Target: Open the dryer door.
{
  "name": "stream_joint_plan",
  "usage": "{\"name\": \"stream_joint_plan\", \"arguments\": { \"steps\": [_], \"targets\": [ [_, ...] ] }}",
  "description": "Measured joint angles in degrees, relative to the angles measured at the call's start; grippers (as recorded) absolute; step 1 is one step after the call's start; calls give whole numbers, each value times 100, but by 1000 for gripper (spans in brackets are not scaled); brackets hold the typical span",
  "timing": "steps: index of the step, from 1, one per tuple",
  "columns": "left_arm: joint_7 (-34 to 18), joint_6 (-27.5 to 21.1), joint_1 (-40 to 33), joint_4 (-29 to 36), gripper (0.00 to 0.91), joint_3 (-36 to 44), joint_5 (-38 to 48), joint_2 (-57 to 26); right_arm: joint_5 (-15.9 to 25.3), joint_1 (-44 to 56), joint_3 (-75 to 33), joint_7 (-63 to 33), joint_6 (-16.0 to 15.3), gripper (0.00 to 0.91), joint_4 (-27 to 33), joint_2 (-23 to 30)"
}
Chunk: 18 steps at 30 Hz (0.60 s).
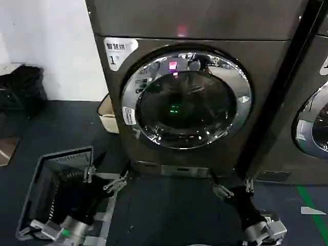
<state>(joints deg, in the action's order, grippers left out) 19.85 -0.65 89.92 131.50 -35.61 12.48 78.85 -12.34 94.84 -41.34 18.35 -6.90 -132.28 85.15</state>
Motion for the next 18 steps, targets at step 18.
{"name": "stream_joint_plan", "arguments": {
  "steps": [18],
  "targets": [
    [91, -163, 75, 181, 907, -206, -490, -161, -1638, -1977, 543, 686, -358, 907, 1200, -2495]
  ]
}}
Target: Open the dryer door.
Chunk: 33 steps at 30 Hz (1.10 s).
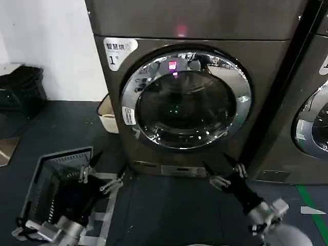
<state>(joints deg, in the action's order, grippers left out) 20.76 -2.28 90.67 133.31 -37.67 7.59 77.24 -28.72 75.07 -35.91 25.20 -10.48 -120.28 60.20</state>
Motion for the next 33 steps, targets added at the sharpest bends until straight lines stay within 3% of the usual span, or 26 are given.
{"name": "stream_joint_plan", "arguments": {
  "steps": [5, 11, 20, 33],
  "targets": [
    [29, -263, 23, 59, 907, 47, 160, 105, -81, -805, 712, 10, -43, 907, 343, -394],
    [69, -325, 119, 215, 907, 66, 212, 146, -88, -1977, 1745, 61, -27, 907, 950, -427],
    [96, -462, 136, 283, 907, -35, 468, 186, 76, -3231, 2791, 97, -69, 907, 1980, 57],
    [273, -318, 210, 259, 907, -111, 94, 283, 178, -4581, 3798, 88, -163, 907, 3028, 838]
  ]
}}
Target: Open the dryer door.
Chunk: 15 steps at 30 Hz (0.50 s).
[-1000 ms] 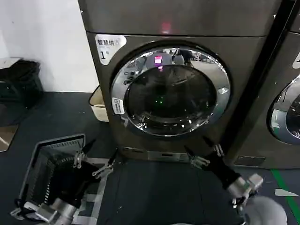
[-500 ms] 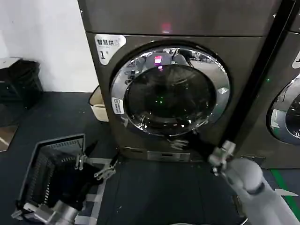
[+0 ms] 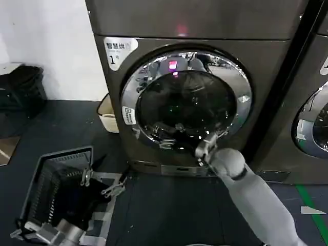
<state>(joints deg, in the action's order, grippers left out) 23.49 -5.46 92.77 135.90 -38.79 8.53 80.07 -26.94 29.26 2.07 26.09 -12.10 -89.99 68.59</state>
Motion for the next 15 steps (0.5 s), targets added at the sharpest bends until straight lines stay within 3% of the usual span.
{"name": "stream_joint_plan", "arguments": {
  "steps": [15],
  "targets": [
    [-16, -172, -41, 54, 907, -122, 539, 14, -23, -584, 488, 14, -20, 907, 715, 442]
  ]
}}
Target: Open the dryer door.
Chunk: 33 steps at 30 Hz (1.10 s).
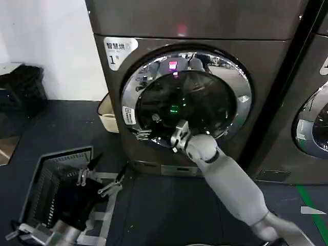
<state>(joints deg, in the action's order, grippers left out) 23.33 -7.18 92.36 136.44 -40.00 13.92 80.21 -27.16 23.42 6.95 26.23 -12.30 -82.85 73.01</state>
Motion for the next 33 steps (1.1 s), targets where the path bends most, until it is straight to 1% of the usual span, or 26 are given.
{"name": "stream_joint_plan", "arguments": {
  "steps": [5, 10, 12, 15, 18, 22, 27, 29, 33],
  "targets": [
    [43, -116, -41, 22, 907, -77, 236, -41, -159, -66, 43, 152, -98, 907, 86, 19],
    [74, -167, -109, -101, 907, -224, 320, -100, -139, 63, -6, 593, -187, 907, -96, -137],
    [197, -236, -144, -157, 907, -325, 481, -147, -101, 127, -40, 867, -215, 907, -188, -219],
    [326, -459, -211, -306, 907, -565, 484, -233, -77, 215, -101, 1279, -236, 907, -318, -357],
    [437, -479, -247, -467, 907, -923, 585, -337, -75, 299, -158, 1574, -241, 907, -430, -491],
    [399, -575, -360, -695, 907, -1424, 873, -523, -100, 463, -268, 1981, -246, 907, -637, -672],
    [107, -667, -548, -917, 907, -1813, 1405, -873, -241, 734, -443, 2454, -104, 907, -915, -929],
    [-26, -786, -649, -1009, 907, -1841, 1695, -1058, -247, 868, -519, 2655, 13, 907, -1044, -1056],
    [-151, -837, -875, -1212, 907, -1756, 2266, -1443, -245, 1149, -692, 3022, 148, 907, -1260, -1316]
  ]
}}
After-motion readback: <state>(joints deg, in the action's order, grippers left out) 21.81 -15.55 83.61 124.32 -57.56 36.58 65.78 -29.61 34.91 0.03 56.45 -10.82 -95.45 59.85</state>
